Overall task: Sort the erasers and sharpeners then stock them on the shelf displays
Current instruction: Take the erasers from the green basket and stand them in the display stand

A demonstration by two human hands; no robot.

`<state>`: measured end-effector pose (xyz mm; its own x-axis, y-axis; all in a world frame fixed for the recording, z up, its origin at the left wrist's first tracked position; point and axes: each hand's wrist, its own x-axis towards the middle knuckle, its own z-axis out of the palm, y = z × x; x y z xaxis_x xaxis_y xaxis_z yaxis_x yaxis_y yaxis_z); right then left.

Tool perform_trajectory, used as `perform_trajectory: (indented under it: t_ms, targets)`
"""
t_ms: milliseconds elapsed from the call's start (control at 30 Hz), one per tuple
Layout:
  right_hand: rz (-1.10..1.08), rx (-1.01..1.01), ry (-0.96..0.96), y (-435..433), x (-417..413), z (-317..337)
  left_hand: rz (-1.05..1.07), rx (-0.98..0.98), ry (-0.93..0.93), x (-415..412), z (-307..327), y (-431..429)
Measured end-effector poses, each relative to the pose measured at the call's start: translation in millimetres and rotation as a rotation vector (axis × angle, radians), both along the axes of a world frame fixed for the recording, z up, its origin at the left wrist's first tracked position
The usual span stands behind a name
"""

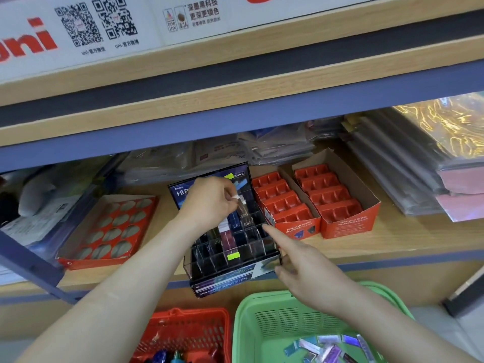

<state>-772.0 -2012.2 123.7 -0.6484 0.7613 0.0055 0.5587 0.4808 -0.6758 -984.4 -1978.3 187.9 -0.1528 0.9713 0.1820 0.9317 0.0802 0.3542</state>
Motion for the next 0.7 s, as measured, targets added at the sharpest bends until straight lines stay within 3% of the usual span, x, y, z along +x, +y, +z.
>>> perform_trajectory:
  t_ms: [167, 333, 433, 567, 700]
  targets:
    - [0.046, 0.102, -0.039, 1.7, -1.0, -7.9, -0.086, -0.042, 0.292, 11.8, -13.3, 10.2]
    - [0.053, 0.066, -0.033, 1.5, 0.6, -5.9, -0.078, -0.07, 0.396, 18.5, -10.4, 16.0]
    - [0.003, 0.033, -0.046, 3.8, 16.0, 5.2, -0.045, 0.021, 0.295, 24.2, 1.6, 3.5]
    - [-0.057, -0.051, -0.11, 8.5, 52.7, 12.0, -0.098, 0.18, 0.022, 51.3, 10.7, -46.0]
    - [-0.041, -0.068, -0.356, -0.4, 87.3, -23.7, -0.228, 0.053, -0.157, 77.8, -40.7, -97.6]
